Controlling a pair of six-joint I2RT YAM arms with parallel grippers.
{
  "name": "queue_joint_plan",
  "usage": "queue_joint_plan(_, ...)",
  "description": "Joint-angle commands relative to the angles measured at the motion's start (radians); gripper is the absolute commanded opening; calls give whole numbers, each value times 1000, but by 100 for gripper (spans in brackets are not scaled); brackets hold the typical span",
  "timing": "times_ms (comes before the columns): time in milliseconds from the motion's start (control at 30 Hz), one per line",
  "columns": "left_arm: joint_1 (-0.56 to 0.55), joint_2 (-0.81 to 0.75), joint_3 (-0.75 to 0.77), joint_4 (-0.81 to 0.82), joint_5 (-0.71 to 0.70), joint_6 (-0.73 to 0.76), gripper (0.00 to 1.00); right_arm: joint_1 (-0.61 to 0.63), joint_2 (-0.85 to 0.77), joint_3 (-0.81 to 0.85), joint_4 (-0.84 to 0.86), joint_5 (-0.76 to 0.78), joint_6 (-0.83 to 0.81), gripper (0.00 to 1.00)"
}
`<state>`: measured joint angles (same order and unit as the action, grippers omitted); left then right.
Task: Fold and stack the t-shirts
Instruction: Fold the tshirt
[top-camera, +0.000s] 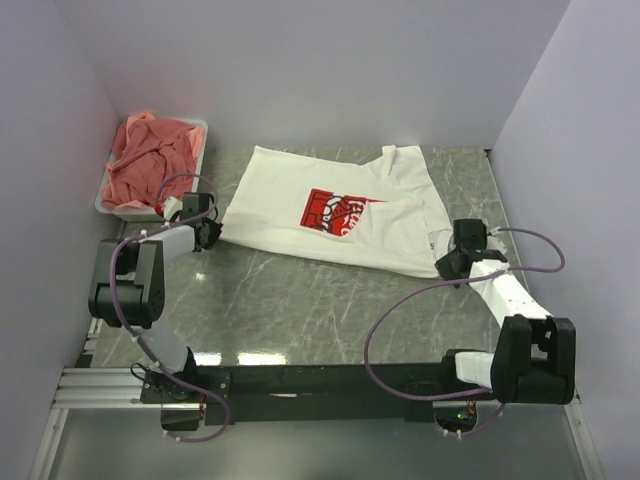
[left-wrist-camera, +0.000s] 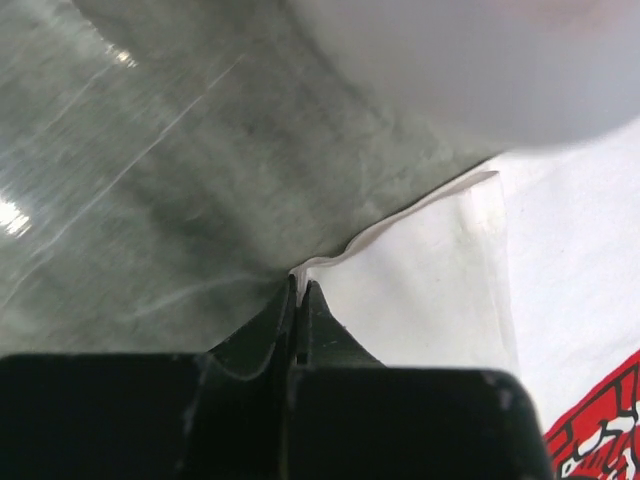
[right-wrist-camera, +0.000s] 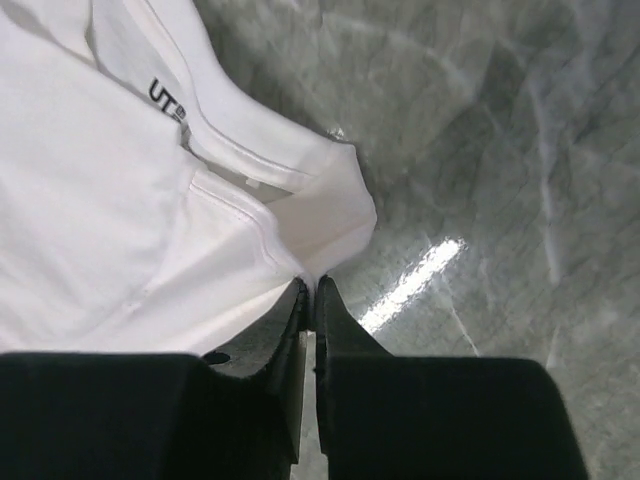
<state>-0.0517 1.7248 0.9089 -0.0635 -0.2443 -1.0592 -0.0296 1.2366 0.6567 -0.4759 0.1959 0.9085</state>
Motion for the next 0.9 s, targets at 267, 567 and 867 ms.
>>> queue_joint_plan(267,1,-365,-299,-174,-124,-131,1,-188,-109,21,-87,-166,-134,0)
queue_joint_plan(567,-30,-770,-491,-421,-225,-262,1,-216,-247,-17,-233,-220,-73,0)
queue_joint_plan(867,-36,-944,-510,-541,-211,-265,14,-224,-344,-23,-323,-234,-80,47)
